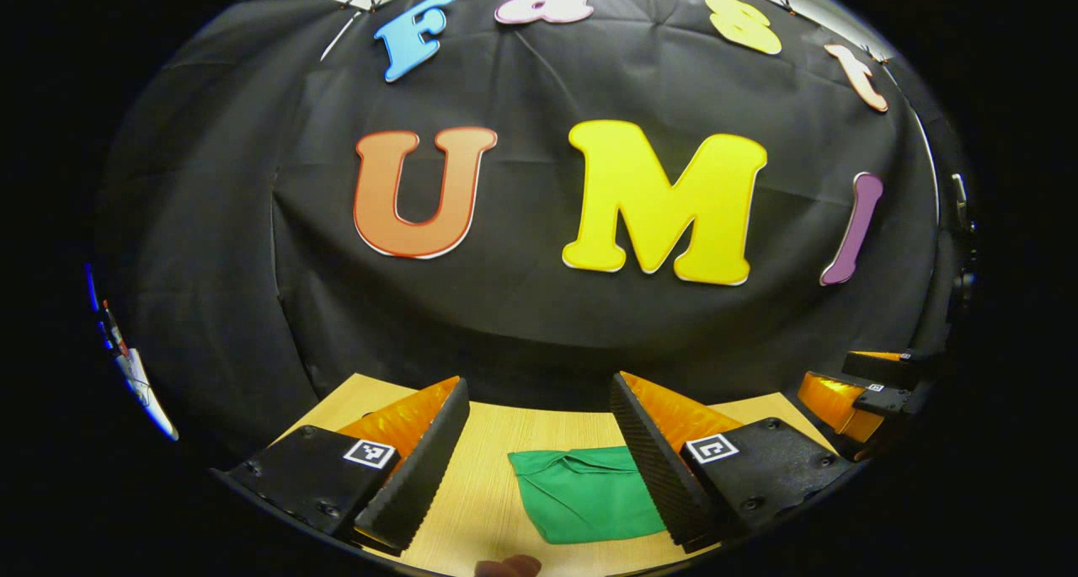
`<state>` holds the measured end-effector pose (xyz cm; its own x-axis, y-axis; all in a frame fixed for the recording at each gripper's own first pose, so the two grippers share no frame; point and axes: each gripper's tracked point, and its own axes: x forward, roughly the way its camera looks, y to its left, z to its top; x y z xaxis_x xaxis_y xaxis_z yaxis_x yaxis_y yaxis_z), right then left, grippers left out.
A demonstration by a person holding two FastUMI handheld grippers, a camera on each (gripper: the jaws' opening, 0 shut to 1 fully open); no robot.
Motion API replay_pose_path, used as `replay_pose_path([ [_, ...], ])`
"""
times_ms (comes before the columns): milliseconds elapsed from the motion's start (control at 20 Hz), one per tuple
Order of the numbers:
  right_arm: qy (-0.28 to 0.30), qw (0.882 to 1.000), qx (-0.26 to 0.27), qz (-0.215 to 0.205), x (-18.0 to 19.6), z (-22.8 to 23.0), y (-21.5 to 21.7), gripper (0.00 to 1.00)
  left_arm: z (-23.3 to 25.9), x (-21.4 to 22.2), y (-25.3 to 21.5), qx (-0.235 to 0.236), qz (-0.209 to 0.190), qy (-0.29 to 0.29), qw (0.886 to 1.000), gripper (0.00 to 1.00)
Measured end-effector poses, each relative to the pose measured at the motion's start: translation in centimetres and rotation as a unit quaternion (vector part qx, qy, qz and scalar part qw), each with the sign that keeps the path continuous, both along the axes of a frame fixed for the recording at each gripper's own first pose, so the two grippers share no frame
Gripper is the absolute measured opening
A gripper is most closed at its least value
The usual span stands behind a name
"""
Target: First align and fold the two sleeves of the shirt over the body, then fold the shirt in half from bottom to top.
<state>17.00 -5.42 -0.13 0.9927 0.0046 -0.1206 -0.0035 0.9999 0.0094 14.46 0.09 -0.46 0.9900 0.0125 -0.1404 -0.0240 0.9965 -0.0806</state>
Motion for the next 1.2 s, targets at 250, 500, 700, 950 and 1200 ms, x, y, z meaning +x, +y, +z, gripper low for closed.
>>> replay_pose_path([
  [250, -0.036, 0.999, 0.007, -0.028, -8.8, 2.4, 1.0, 0.96, 2.5, -7.9, -0.9, 0.008, -0.009, -0.021, 1.000, 1.00],
  [500, -0.058, 0.998, -0.009, -0.037, -14.8, 1.7, 2.5, 0.96, 2.2, -13.4, 0.3, 0.050, 0.009, -0.039, 0.998, 1.00],
  [700, -0.057, 0.998, 0.004, -0.039, -17.5, 1.4, 4.1, 0.96, 2.1, -15.8, -0.1, 0.049, 0.005, -0.045, 0.998, 1.00],
  [950, -0.068, 0.997, 0.005, -0.023, -18.5, 2.2, 5.9, 0.96, 2.7, -16.8, 0.4, 0.050, 0.008, -0.052, 0.997, 1.00],
  [1200, -0.074, 0.997, 0.007, -0.016, -18.6, 2.6, 6.5, 0.96, 2.9, -17.1, 0.9, 0.051, 0.018, -0.055, 0.997, 1.00],
])
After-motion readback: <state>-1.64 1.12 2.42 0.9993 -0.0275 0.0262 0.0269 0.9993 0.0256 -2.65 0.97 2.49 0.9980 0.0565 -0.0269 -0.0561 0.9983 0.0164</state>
